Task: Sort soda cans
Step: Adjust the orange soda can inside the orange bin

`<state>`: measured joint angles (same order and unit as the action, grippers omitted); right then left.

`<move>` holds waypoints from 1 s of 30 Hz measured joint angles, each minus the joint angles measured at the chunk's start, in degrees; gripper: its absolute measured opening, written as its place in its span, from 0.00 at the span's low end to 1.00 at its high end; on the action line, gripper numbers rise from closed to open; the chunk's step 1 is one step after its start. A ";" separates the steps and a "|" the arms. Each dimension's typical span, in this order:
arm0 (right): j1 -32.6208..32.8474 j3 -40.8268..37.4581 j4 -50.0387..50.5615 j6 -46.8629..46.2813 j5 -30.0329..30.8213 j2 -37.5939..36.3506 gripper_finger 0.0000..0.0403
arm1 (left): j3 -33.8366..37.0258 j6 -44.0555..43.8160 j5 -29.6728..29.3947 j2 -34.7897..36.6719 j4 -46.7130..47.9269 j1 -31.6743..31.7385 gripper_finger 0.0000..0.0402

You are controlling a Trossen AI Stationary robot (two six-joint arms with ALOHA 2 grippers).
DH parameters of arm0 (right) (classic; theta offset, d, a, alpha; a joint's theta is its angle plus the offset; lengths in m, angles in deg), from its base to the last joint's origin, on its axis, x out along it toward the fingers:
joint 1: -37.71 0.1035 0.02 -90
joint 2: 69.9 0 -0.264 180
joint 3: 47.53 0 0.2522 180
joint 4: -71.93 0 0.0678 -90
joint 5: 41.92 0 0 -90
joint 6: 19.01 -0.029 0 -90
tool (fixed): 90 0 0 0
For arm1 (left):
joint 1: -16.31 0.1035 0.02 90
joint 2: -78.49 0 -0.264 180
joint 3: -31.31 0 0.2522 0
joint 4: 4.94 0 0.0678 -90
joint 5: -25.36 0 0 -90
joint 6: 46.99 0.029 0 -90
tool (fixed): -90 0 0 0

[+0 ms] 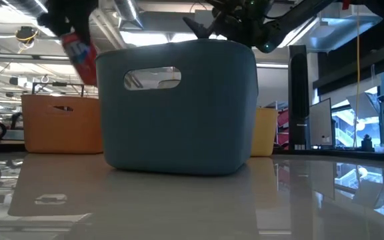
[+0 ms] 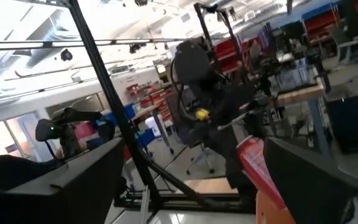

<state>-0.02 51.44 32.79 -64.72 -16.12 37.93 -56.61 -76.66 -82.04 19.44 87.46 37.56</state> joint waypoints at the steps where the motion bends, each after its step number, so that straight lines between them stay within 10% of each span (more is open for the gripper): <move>1: 0.23 0.00 1.01 0.84 -0.15 0.00 0.95 | 0.83 -0.06 1.82 -0.36 0.36 0.51 0.73; 30: 0.61 -0.07 20.23 13.99 -1.40 0.02 0.95 | 6.90 22.12 12.27 -26.37 -5.44 16.08 0.73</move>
<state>0.59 51.37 53.02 -50.73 -17.51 37.95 -49.71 -54.55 -69.76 -6.93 82.02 53.64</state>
